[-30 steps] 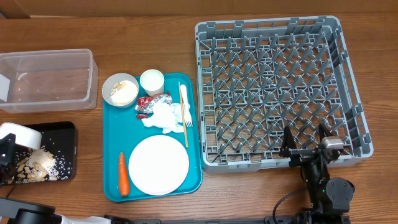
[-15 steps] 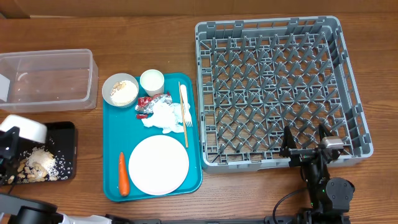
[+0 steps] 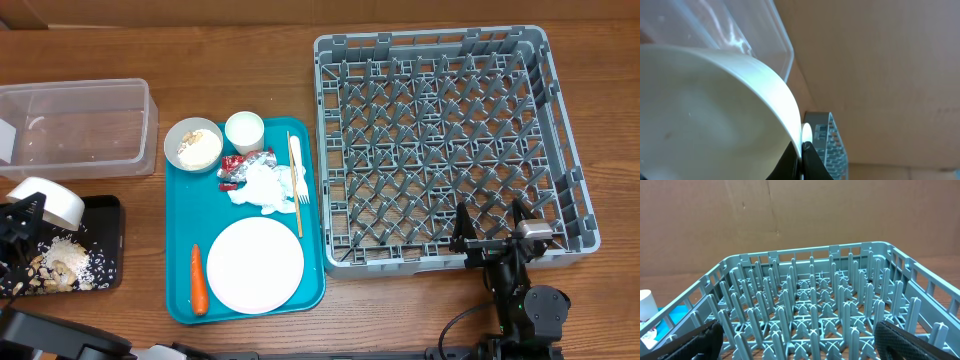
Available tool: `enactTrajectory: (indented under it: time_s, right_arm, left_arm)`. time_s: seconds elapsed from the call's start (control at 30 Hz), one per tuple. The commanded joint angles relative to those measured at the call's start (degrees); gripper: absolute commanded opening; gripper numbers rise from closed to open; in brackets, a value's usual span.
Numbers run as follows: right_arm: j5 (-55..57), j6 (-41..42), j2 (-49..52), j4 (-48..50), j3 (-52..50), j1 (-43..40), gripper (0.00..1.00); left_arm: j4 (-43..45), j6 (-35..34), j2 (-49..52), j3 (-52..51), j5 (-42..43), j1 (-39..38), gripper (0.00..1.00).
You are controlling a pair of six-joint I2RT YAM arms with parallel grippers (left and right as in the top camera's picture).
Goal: Sort waste into correct bins and load items into the dishwasher rack
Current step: 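Tilt the bowl with the left gripper to dump shells onto the black tray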
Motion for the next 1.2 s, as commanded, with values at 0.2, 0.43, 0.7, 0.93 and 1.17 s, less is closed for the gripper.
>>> enactTrajectory:
  time_s: [0.2,0.43,0.7,0.93,1.17]
  right_arm:
    - [0.5,-0.4,-0.5,0.2,-0.6,-0.4,1.0]
    - [0.5,-0.4,-0.5,0.2,-0.6,-0.4,1.0]
    - [0.5,-0.4,-0.5,0.2,-0.6,-0.4,1.0]
    - [0.5,-0.4,-0.5,0.2,-0.6,-0.4,1.0]
    - [0.5,-0.4,-0.5,0.2,-0.6,-0.4,1.0]
  left_arm:
    - [0.0,7.6,-0.3,0.2,19.0,2.0,0.04]
    - [0.0,2.4,-0.3,0.2,7.8,4.0,0.04]
    - [-3.7,-0.3,0.0,0.2,-3.6,5.5,0.04]
    - [-4.5,2.6,-0.3,1.1,-2.8,-0.7,0.04]
    - [-13.3,2.6,-3.7,9.0,-11.9,-8.3,0.04]
